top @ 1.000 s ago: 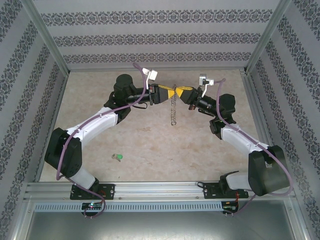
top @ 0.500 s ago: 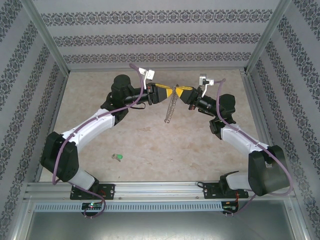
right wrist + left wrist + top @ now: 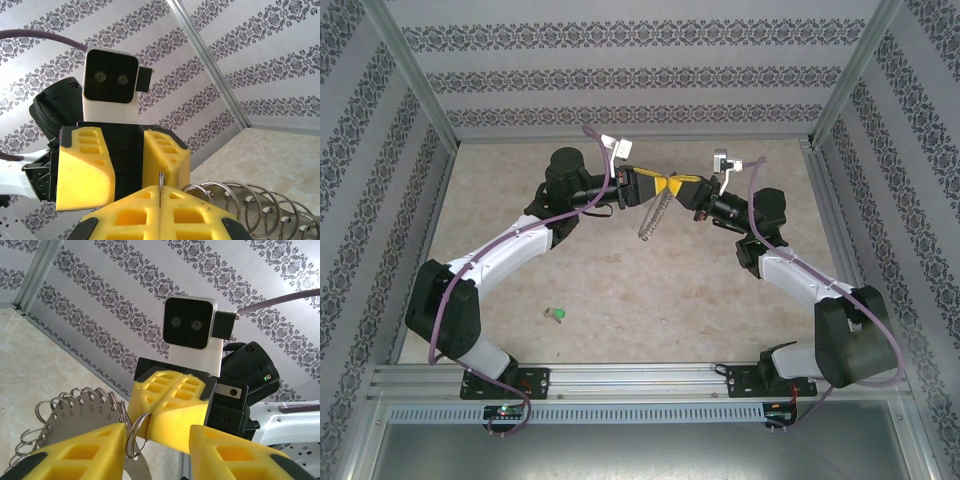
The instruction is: Put the keys on the keyring
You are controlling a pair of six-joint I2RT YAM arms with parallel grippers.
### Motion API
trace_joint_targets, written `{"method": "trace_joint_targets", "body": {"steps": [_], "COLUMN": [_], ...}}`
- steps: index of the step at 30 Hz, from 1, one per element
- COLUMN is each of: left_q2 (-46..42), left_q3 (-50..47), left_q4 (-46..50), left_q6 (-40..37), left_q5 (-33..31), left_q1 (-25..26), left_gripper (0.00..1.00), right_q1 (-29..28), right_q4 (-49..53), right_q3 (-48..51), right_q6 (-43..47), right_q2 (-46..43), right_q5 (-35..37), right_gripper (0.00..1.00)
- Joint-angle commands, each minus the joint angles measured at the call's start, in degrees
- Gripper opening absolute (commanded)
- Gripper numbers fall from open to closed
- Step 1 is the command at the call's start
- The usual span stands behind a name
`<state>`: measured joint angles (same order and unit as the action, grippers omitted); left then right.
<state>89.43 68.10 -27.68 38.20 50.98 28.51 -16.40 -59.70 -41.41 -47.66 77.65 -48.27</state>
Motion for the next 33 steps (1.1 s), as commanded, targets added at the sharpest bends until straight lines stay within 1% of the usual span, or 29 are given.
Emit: {"method": "trace_joint_targets", "body": {"steps": [1, 12, 18, 20, 22, 23, 24, 25, 27, 29, 33], "left_q2": [1.1, 1.5, 1.5, 1.2, 0.8, 0.3, -0.1, -0.6, -1.5, -2.0, -1.4], "left_q3": [1.9, 0.9, 1.0, 1.1, 1.4, 1.8, 2.4, 3.1, 5.1, 7.3, 12.9], "left_q4": [-3.1, -3.9, -4.2, -3.5, -1.5, 0.5, 3.1, 5.7, 13.5, 21.0, 35.7], "left_q6": [0.7, 0.9, 0.8, 0.3, -1.2, -2.9, -4.9, -7.0, -13.5, -19.9, -32.1], "left_q5": [1.4, 1.7, 1.3, 1.0, 0.1, -0.1, -0.3, -0.3, -0.7, -0.8, 0.0], "left_q1": [0.5, 1.2, 1.3, 1.4, 1.3, 1.3, 1.3, 1.3, 1.3, 1.3, 1.2], "left_gripper": [0.33, 0.22, 0.10, 0.01, 0.00, 0.00, 0.00, 0.00, 0.00, 0.00, 0.00], "right_q1": [-0.6, -0.7, -0.6, -0.5, -0.3, 0.2, 1.0, 1.9, 3.7, 5.2, 6.7], "right_q4": [-3.9, -4.0, -3.8, -3.7, -3.3, -2.9, -2.9, -3.0, -2.4, -2.2, 0.4], "right_q3": [-1.4, -1.5, -1.3, -1.2, -1.3, -1.2, -0.6, -0.1, 1.0, 2.1, 3.4], "right_q6": [0.2, 0.2, 0.4, 0.5, 0.3, -0.1, -0.6, -1.3, -2.6, -3.7, -4.4], "right_q2": [0.0, 0.3, 0.2, 0.3, 0.4, 0.2, 0.0, -0.5, -1.6, -2.9, -4.8], "right_q5": [-0.4, -0.2, -0.2, -0.2, -0.3, -0.2, 0.3, 0.8, 1.2, 1.0, -1.1], "right_gripper": [0.00, 0.00, 0.00, 0.00, 0.00, 0.06, 0.22, 0.31, 0.43, 0.50, 0.54]}}
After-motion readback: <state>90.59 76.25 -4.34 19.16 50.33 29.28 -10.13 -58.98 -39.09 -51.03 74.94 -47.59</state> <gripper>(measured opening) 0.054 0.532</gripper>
